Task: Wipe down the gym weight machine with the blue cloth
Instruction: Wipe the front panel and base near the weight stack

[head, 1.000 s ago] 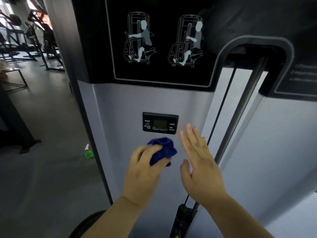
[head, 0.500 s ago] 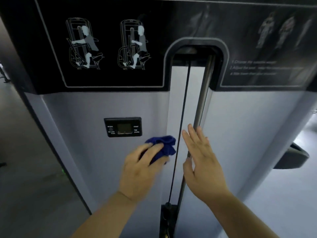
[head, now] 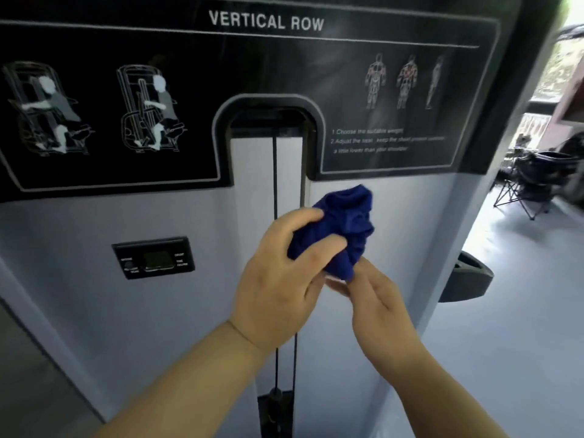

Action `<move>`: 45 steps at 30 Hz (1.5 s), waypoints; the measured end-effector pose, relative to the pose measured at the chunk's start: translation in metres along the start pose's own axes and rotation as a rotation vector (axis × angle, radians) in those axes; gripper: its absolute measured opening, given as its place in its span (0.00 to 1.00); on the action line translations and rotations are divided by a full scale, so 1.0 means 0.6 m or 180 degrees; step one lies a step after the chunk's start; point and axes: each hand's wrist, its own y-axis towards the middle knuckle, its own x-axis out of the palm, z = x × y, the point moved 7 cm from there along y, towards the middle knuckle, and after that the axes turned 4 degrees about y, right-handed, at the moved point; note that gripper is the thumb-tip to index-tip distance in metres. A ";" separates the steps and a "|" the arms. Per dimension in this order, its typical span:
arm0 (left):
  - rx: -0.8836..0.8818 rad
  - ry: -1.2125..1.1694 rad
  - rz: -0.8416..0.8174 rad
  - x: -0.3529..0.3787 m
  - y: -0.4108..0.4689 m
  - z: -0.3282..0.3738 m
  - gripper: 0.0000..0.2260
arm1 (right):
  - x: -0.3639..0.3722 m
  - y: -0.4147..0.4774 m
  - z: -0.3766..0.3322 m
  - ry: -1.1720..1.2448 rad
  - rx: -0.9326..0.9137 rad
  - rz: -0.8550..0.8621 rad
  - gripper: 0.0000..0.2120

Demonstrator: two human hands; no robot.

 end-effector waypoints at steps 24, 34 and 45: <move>0.1748 0.2506 -0.0488 -0.060 0.194 -0.078 0.17 | -0.041 0.089 -0.019 -0.2496 -0.2721 0.1390 0.17; 0.1862 0.2735 -0.0455 -0.052 0.188 -0.085 0.23 | -0.034 0.111 -0.100 -0.2441 -0.2914 0.1980 0.10; 0.1948 0.2892 -0.0465 -0.045 0.187 -0.086 0.23 | -0.039 0.121 -0.159 -0.1887 -0.2912 0.2099 0.19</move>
